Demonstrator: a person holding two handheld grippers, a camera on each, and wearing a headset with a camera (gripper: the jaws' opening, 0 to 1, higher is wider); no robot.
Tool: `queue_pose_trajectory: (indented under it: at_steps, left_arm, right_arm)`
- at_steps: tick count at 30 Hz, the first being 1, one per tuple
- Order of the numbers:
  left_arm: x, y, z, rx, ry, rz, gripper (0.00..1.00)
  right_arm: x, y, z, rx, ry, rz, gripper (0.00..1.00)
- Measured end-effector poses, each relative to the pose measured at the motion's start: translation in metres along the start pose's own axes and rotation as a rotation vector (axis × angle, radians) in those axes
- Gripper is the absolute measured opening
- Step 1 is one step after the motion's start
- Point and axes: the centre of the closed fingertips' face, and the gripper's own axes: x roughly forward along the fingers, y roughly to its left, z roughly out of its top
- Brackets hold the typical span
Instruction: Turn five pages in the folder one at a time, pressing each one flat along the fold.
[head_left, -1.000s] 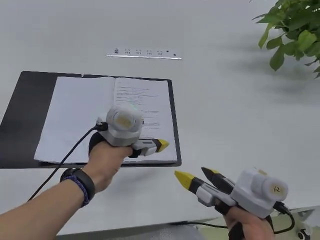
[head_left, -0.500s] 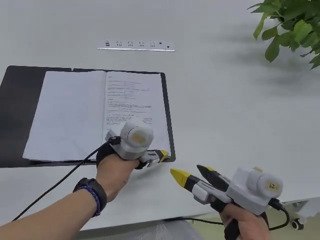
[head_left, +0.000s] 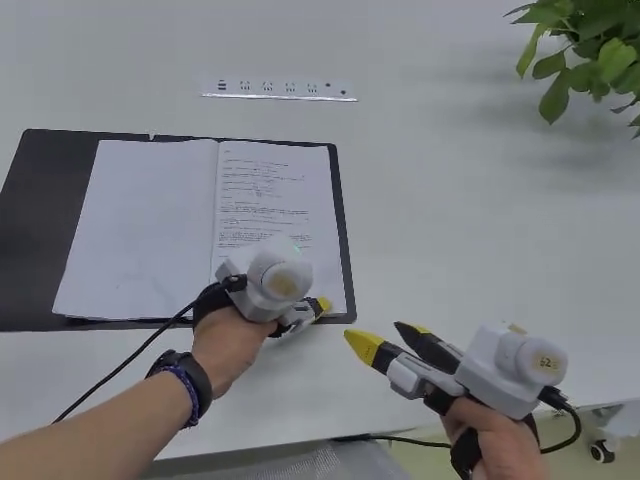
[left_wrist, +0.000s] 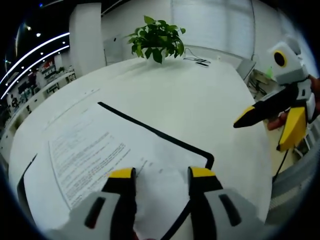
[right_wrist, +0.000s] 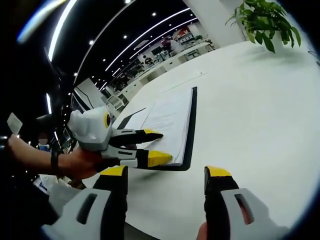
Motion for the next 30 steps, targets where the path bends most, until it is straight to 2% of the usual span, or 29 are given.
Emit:
queue_pose_trajectory:
  at_steps: [1,4,9,17,20,23,26,28,30]
  left_arm:
    - [0.000,0.000,0.000,0.005,-0.001,-0.001,0.34]
    - [0.000,0.001,0.000,-0.004,-0.004,0.004,0.31]
    - [-0.001,0.013,-0.002,-0.005,-0.001,0.035,0.14]
    - [-0.001,0.018,-0.001,-0.010,0.001,0.032,0.07]
    - [-0.001,0.024,0.000,-0.023,-0.002,0.033,0.02]
    - [-0.002,0.029,0.002,-0.074,-0.012,0.025,0.00]
    - [-0.006,0.029,0.005,-0.089,-0.031,0.008,0.00]
    - [-0.010,0.029,0.009,-0.120,-0.051,0.007,0.00]
    - [-0.012,0.031,0.011,-0.126,-0.061,0.011,0.00]
  right_arm:
    - [0.000,0.000,0.001,-0.001,-0.002,0.001,0.60]
    - [0.002,-0.001,0.003,0.000,-0.006,0.004,0.60]
    - [0.003,0.000,0.005,0.000,-0.010,0.005,0.59]
    - [0.009,-0.001,0.010,0.003,-0.016,0.014,0.57]
    - [0.018,0.001,0.016,-0.007,-0.015,0.031,0.56]
    - [0.028,0.002,0.025,-0.022,-0.015,0.048,0.56]
    - [0.041,0.005,0.035,-0.033,-0.016,0.074,0.54]
    - [0.050,0.005,0.039,-0.043,-0.009,0.083,0.54]
    - [0.061,0.005,0.045,-0.047,-0.007,0.094,0.54]
